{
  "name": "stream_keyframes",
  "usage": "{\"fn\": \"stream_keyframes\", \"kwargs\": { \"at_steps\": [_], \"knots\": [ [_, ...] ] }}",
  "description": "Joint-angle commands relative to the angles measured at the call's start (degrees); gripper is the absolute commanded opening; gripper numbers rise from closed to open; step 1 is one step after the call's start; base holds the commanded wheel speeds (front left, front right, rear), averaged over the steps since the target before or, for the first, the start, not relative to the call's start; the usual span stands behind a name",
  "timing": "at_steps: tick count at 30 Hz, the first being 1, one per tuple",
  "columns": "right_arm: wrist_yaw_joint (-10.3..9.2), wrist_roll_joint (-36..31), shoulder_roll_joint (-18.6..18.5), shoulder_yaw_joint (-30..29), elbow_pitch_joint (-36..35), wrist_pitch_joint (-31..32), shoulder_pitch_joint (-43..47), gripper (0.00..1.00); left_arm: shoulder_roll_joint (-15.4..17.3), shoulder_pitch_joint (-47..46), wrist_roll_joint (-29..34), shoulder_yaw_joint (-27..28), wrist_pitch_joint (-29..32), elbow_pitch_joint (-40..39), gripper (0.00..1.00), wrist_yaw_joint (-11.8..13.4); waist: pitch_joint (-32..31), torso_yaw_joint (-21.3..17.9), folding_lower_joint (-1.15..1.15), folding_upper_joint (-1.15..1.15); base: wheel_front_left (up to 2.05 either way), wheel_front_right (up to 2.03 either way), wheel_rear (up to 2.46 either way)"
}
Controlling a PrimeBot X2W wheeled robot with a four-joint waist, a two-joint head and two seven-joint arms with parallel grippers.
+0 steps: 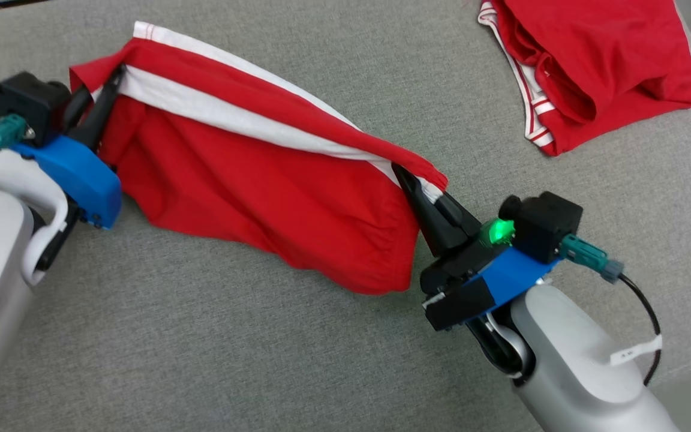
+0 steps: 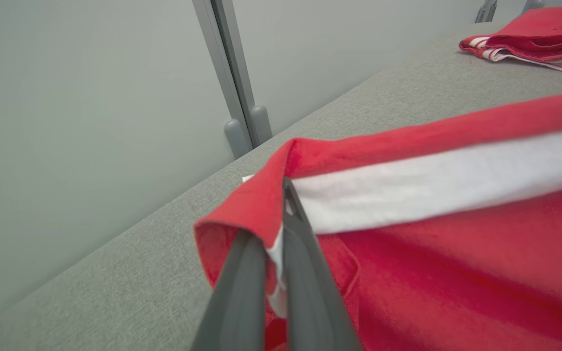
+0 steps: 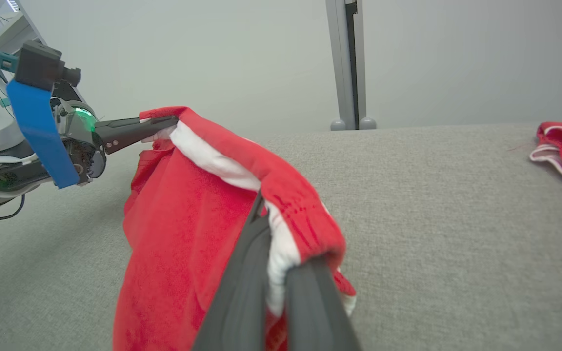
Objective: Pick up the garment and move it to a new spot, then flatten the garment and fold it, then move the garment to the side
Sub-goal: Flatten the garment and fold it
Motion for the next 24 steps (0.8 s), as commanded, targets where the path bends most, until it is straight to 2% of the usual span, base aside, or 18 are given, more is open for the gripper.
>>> {"fn": "stream_keyframes", "kwargs": {
  "at_steps": [1,6,7,8,9,15,24],
  "knots": [
    [0.03,-0.58,0.73,-0.21,0.84,0.01,-1.41,0.0,-0.06,-1.69,-0.61,-0.4,-0.34,1.11,0.0,-0.04,0.36,-0.09,-0.01,-0.02,0.0,0.0,0.0],
    [0.03,-1.46,2.56,-0.49,5.52,0.01,-4.27,0.0,-0.92,-5.83,-1.53,-2.86,-1.32,5.85,0.0,-0.04,1.62,-0.42,-0.01,-0.02,0.0,0.0,0.0],
    [0.02,-1.91,2.73,-1.0,5.98,0.01,-4.76,0.35,-1.05,-6.5,-1.54,-3.54,-1.6,6.8,0.67,-0.04,1.82,-0.39,-0.01,-0.02,0.0,0.0,0.0],
    [0.03,-2.28,2.88,-1.26,6.41,0.01,-4.87,0.83,-1.36,-6.99,-1.65,-4.2,-2.02,7.53,1.0,-0.04,1.91,-0.38,-0.01,-0.02,0.0,0.0,0.0],
    [0.03,-2.69,3.06,-1.43,6.68,0.01,-4.83,1.0,-1.77,-7.55,-1.97,-4.55,-2.61,8.31,1.0,-0.04,2.0,-0.34,-0.01,-0.02,0.0,0.0,0.0],
    [0.02,-4.26,2.33,-3.43,7.04,0.01,-2.5,1.0,-3.25,-8.68,-3.74,-6.72,-6.36,12.32,1.0,-0.04,0.97,0.11,-0.01,-0.02,0.0,0.0,0.0],
    [0.02,-7.57,-0.36,-10.03,2.63,0.01,4.91,1.0,-3.72,-6.91,-5.54,-7.77,-11.19,14.93,1.0,-0.04,-2.43,1.0,-0.01,-0.02,0.0,0.0,0.0]
  ]
}}
